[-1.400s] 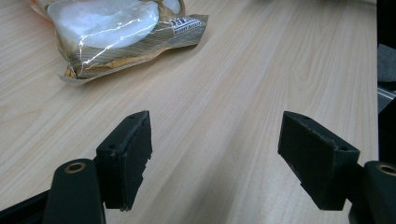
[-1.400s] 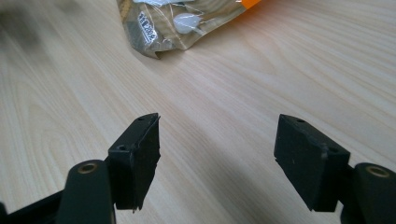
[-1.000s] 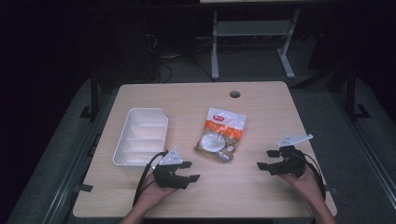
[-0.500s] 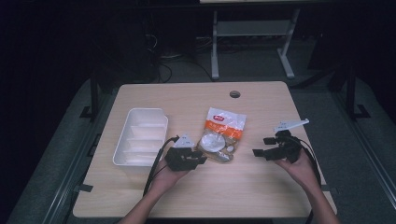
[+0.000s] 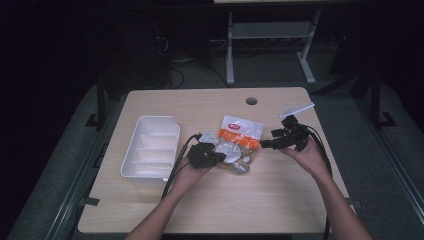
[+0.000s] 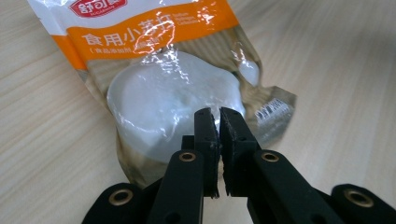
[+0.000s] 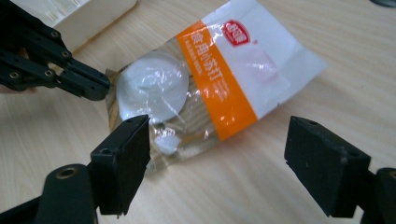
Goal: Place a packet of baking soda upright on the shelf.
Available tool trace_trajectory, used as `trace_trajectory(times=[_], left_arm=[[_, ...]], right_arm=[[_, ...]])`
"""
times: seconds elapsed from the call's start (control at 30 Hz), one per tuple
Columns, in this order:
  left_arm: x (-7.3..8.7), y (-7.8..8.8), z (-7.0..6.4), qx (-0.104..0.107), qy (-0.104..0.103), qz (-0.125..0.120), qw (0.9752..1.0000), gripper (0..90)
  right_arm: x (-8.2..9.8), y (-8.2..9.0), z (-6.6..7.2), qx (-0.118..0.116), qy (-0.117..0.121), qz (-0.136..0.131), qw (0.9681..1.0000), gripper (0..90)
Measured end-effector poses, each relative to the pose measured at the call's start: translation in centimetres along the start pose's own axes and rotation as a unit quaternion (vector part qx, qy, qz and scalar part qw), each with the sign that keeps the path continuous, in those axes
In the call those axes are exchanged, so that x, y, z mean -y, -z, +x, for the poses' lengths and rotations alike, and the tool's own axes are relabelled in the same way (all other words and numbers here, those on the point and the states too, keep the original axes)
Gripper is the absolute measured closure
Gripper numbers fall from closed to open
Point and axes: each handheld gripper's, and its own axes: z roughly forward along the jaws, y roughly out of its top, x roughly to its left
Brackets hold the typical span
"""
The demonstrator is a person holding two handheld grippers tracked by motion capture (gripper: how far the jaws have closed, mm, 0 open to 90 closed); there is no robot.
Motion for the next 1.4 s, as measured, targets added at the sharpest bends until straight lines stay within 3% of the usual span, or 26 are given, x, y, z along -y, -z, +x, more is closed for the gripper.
trace_trajectory(times=[0.17,0.3,0.63,0.73,0.93,0.97,1.1,1.3,1.4], left_arm=[[-0.6,-1.0,0.5,-0.01,0.007,0.018,0.9998,86.4],[-1.0,-1.3,0.5,-0.016,0.014,0.019,0.9996,86.5],[-0.9,-1.4,0.5,-0.018,0.018,0.023,0.9994,88.9],[-0.9,-1.4,0.6,-0.015,0.019,0.021,0.9995,89.7],[-0.8,-1.4,0.7,-0.014,0.018,0.021,0.9995,89.8],[-0.8,-1.4,0.7,-0.013,0.018,0.021,0.9995,89.8],[-0.7,-1.3,0.7,-0.012,0.019,0.017,0.9996,89.8],[-0.7,-1.1,0.6,-0.008,0.022,0.018,0.9995,81.3],[-0.5,-0.6,0.9,-0.013,0.026,0.009,0.9995,74.6]], right_arm=[[-2.0,-1.2,-0.3,0.006,0.002,0.013,0.9999,21.5],[-2.7,-2.5,-0.7,0.024,0.006,0.024,0.9994,23.0],[-2.2,-4.9,-3.1,0.049,-0.053,0.041,0.9965,23.9],[-1.8,-5.5,-3.6,0.035,-0.071,0.046,0.9958,27.5],[-1.5,-6.6,-3.7,0.004,-0.08,0.045,0.9958,34.3],[-1.4,-7.1,-3.7,-0.009,-0.081,0.045,0.9956,41.5],[-1.3,-7.8,-3.7,-0.034,-0.082,0.044,0.9951,54.0],[-1.4,-7.5,-3.8,-0.048,-0.084,0.026,0.9949,78.8],[-1.7,-7.0,-3.2,-0.048,-0.066,0.019,0.9964,87.6]])
